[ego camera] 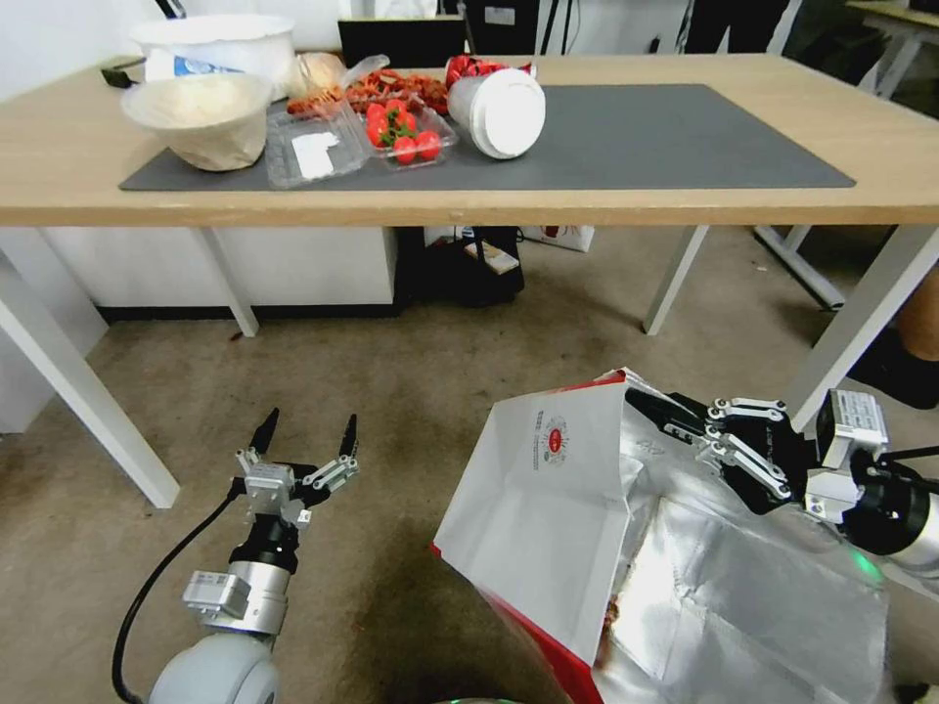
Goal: Pick up the food delivery bag from the floor and place it on the table.
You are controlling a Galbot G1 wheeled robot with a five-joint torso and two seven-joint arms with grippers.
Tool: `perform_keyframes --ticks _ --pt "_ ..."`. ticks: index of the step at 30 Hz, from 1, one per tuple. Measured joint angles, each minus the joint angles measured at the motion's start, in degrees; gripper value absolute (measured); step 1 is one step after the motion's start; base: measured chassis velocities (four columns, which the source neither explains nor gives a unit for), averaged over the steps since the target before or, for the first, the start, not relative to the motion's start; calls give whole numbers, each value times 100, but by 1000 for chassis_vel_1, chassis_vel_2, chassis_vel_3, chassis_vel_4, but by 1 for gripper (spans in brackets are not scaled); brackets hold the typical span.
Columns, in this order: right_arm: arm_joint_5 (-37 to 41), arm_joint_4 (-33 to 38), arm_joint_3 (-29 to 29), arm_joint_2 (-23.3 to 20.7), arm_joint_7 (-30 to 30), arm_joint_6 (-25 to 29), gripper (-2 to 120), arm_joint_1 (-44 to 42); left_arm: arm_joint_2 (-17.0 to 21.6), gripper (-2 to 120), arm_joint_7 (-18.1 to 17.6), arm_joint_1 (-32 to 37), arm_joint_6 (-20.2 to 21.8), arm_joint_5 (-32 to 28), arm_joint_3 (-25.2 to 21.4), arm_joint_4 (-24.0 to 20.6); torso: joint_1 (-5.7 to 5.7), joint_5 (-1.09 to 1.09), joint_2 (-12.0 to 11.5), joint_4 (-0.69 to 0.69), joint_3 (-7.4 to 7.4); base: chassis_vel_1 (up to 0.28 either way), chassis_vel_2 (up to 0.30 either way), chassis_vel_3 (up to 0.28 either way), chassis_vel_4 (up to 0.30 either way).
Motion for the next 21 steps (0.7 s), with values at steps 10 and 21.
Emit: perform_keyframes --ticks 10,21 --pt "-12 5 42 18 -41 0 0 -18 -3 100 1 1 -30 24 -24 30 14 0 146 0 134 0 0 0 0" --pt "-37 54 44 63 -33 6 0 -37 6 100 -26 23 -6 29 -32 28 63 0 425 -1 363 0 0 0 0"
